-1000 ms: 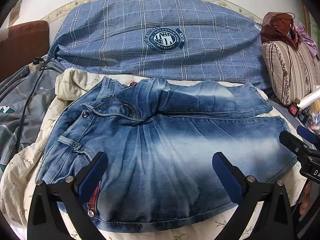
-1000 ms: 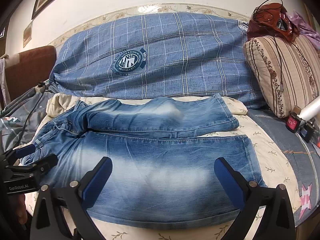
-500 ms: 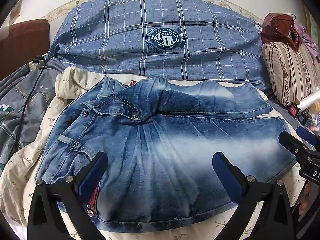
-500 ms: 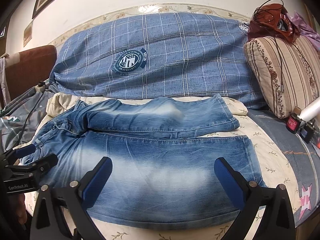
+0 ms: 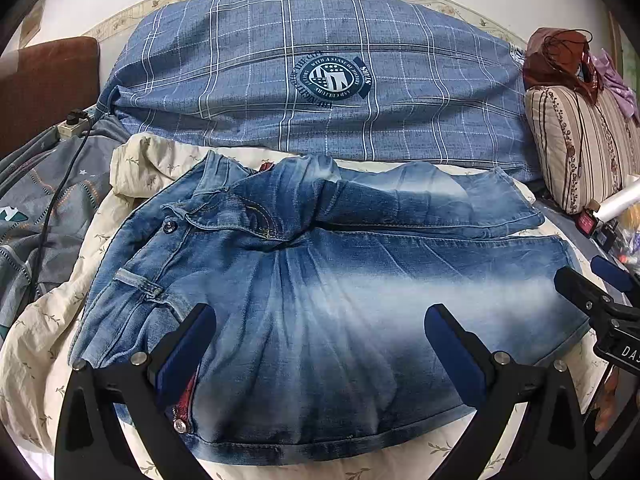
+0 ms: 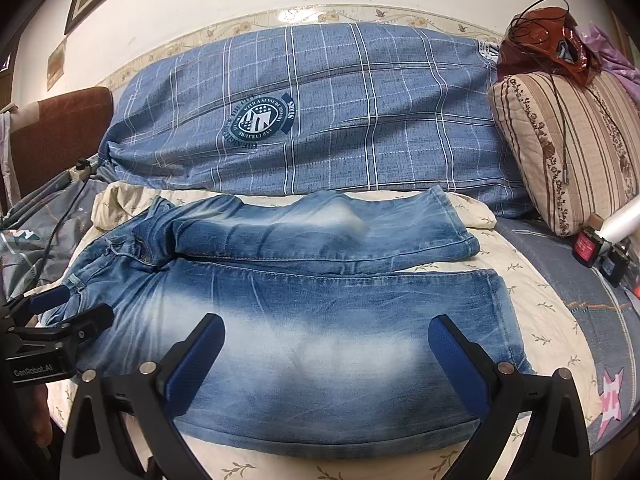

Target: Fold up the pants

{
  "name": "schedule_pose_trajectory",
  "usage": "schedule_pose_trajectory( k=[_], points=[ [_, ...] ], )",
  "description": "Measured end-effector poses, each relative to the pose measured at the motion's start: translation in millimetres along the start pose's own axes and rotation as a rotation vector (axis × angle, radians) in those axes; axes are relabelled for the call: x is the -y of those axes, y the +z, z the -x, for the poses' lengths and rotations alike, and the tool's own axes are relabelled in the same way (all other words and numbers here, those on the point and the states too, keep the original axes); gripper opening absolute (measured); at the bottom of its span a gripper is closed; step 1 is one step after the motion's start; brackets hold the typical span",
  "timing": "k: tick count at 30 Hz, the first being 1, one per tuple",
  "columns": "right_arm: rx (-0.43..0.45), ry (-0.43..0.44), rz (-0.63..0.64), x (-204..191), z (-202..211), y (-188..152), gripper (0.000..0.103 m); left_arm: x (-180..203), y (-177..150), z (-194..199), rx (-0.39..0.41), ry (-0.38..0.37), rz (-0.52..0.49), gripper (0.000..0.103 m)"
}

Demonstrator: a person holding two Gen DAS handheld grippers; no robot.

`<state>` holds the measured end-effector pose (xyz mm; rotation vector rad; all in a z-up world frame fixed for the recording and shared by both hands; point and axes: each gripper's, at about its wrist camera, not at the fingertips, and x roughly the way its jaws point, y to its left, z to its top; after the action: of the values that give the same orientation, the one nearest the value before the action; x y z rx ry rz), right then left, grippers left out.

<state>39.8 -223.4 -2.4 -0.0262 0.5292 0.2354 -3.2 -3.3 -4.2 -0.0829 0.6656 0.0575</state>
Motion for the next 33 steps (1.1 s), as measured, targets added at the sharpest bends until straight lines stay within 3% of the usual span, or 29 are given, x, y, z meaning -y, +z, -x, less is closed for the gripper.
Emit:
schedule_pose_trajectory(
  k=[33],
  points=[
    [-0.003,-0.004,0.010,-1.3,-0.6,-0.5,0.103,0.7,-1.1,-1.3,0.000,0.000,0.000,0.103]
  ],
)
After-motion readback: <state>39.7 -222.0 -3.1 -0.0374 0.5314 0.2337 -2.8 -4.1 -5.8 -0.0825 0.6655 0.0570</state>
